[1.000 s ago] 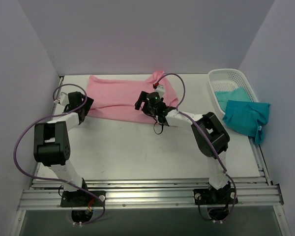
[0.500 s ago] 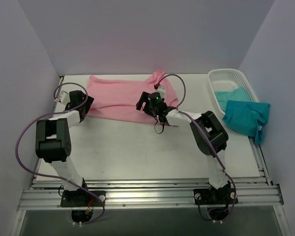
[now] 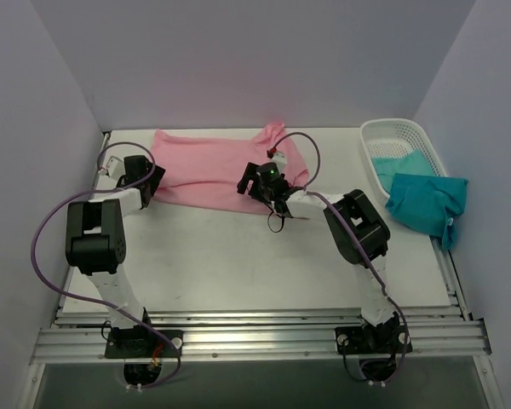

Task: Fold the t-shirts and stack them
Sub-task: Fold the flattened tshirt in 1/3 of the way

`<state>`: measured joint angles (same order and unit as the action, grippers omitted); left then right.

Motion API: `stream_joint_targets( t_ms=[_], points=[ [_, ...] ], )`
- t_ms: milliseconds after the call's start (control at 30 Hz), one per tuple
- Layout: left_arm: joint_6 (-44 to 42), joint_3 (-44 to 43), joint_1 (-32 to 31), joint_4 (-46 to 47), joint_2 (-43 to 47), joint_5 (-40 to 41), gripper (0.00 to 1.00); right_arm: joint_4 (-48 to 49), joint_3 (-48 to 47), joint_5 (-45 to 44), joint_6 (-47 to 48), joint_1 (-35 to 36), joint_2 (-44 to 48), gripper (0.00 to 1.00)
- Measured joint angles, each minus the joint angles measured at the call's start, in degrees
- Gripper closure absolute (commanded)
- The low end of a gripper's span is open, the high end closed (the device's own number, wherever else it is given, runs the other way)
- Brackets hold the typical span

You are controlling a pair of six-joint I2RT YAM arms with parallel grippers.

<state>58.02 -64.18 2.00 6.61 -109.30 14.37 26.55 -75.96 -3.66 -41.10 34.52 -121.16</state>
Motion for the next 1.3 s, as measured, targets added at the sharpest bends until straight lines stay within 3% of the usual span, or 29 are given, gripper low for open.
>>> stream_joint_targets(
  t_ms=[233,1300],
  points=[
    [0.02,-0.92,0.00,0.07,-1.38,0.39,0.08,1.16,-0.44,0.55,-0.02,-0.07,-1.44,0.25],
    [-0.17,-6.86,-0.04,0.74,-2.45,0.46,0.09,3.85,-2.73,1.92,0.00,-0.87,-4.15,0.25]
  ],
)
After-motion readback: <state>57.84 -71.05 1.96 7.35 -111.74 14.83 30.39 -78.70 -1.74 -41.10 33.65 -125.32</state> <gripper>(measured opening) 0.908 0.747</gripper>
